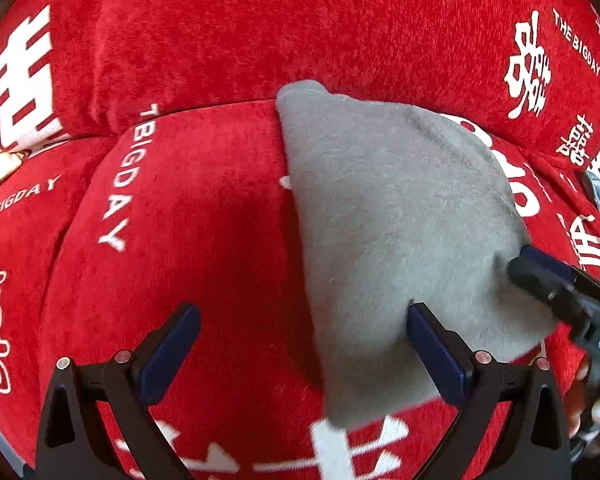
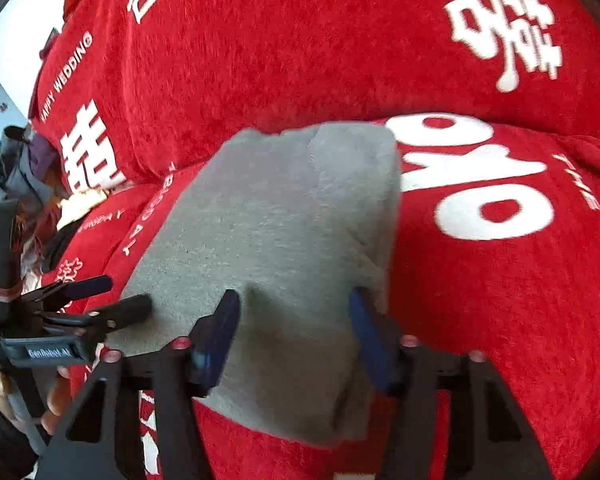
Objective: Fold small clothes
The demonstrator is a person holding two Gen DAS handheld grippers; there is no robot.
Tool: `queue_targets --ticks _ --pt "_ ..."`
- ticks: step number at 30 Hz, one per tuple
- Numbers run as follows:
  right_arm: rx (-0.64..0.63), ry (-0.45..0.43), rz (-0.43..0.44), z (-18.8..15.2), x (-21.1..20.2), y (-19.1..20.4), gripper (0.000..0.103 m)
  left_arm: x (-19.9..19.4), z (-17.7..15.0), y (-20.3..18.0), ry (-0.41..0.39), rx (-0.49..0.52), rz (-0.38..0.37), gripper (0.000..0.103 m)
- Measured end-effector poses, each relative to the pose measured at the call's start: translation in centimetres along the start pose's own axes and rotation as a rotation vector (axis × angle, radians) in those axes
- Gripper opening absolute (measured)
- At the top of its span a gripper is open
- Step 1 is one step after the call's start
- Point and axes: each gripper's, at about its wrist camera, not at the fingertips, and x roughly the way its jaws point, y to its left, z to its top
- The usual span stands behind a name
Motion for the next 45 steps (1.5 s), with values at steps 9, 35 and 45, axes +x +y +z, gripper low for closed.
queue_targets --ticks 9,35,45 --pt "-0.244 -0.058 -0.218 -1.2 -2.2 8.0 0.077 -0.6 0.0 1.5 -0.003 -0.094 -0.033 0.103" --pt "-0.146 0.108 -0.332 4.9 4.2 3.8 0.081 4.4 5.4 2.8 0.13 -0.211 -0.139 0.103" --pt "0.202 -0.027 -0.218 6.4 -3.4 -5.7 0.082 3.2 7.9 8.7 0.117 -0.321 -0.221 0.103"
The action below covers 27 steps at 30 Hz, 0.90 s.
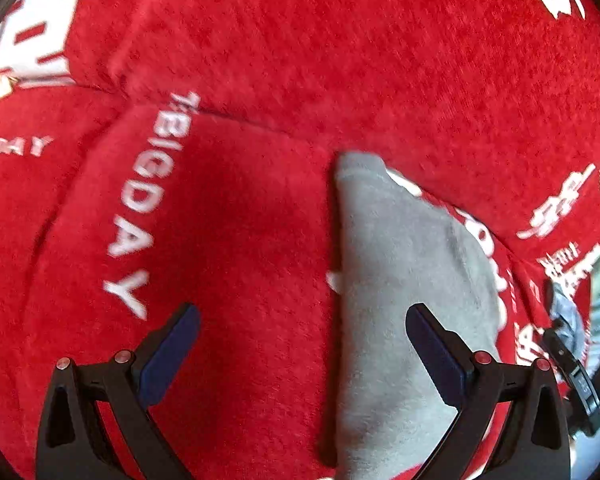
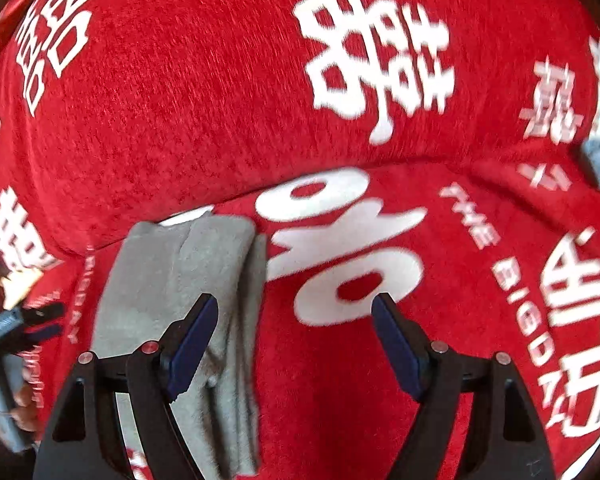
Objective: Fold small clothes
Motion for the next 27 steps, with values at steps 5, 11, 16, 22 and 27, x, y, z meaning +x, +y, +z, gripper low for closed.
queue_targets --ticks 5,11,16,22,27 --pt "0.002 0.126 0.165 -1.6 4.0 2.2 0.082 3.5 -1.7 -3.3 0.096 0.072 -0.053 0.103" --pt "-0.021 0.211 0.19 -2.3 8.3 3.8 0.082 6.0 -1.6 -5.2 0.131 0.109 -0.053 0.103" --pt "0.0 0.212 0.269 -1.9 10.5 4.4 0.084 7.8 -0.8 -5.7 0.14 0.085 -0.074 0.103" --pt "-0.132 0.193 0.247 -2.6 10.9 7.8 0.069 8.1 -1.5 -7.7 0.085 0.166 -0.059 0.075" --pt "-0.09 0.143 0.3 -2.4 8.3 8.7 0.042 5.8 -1.0 -7.2 0.067 0.176 -0.113 0.043"
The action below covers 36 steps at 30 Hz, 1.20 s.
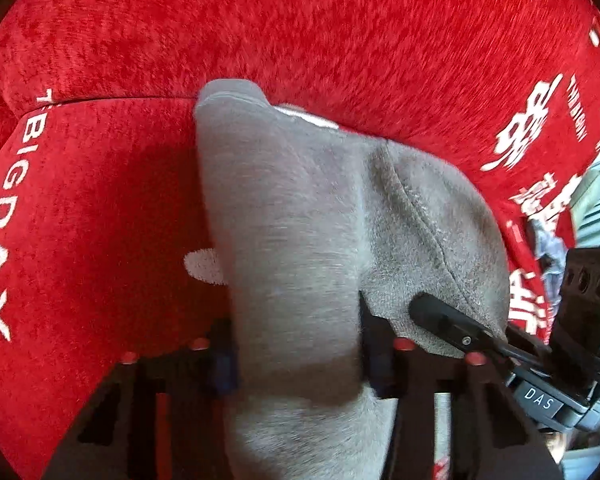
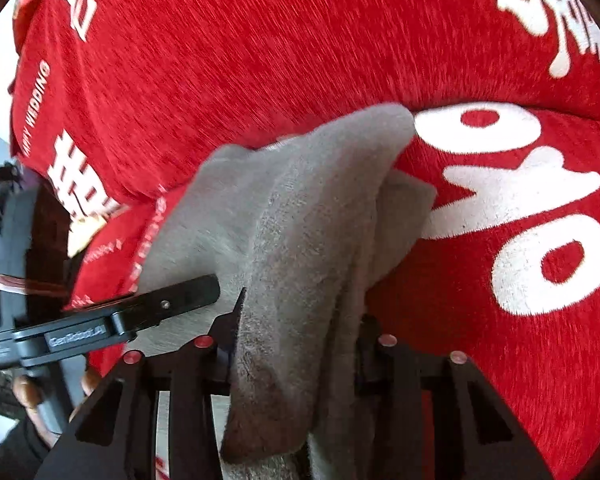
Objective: Fold small clothes
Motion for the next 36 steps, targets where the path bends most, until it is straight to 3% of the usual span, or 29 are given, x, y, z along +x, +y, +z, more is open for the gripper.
queue_targets --ticks 11,22,29,36 --pt "-0.041 -0.064 -0.044 -3.4 -3.7 8.0 0.042 -7.3 -3.4 0.7 -0.028 0.048 0.023 0.042" --pt "-0.073 -0.098 -0.034 -11.2 -6.0 15.4 0.042 -14.6 -10.2 4.0 -0.054 0.108 0.074 0.042" --pt "-0.15 -0.07 -0.054 -15.5 -5.5 19.2 0.042 -16.8 -14.1 6.7 -0.059 0.1 0.111 0.042" --pt "-0.199 -0.01 -0.069 -18.2 -4.3 20.8 0.042 -16.6 -17.1 8.5 -0.052 0.063 0.153 0.042"
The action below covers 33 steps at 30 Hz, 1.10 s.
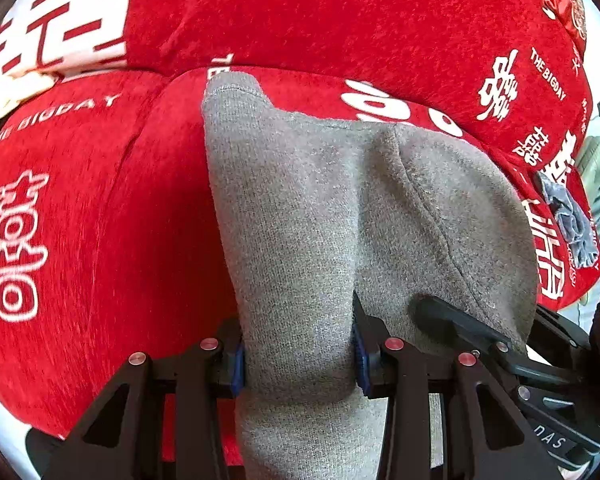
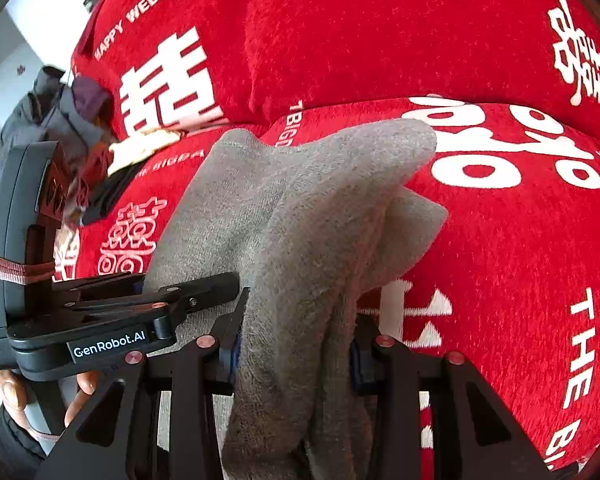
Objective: Fold small clothes
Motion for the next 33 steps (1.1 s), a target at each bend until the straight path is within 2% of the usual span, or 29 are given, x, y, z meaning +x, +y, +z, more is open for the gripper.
queue_targets --ticks 15,26,29,33 --pt "0.02 -0.038 0.006 -2.7 -0.3 0.6 0.042 -0.2 -2.2 0.7 0.009 0.029 0.024 0.042" --pt "0.024 -0.009 -0.026 -3.2 0.9 -0.5 0.042 1.8 -3.0 1.2 0.023 0.007 -0.011 0.043" --pt "0.046 -0.012 -0.001 -3.2 0.9 -1.2 0.042 1.7 -2.9 1.9 0.019 -0.018 -0.046 0.043" --pt "0.028 -0.036 0.019 -2.2 -0.1 -0.6 0.042 1.0 -2.4 1.3 0.001 -0.005 -0.023 0.043"
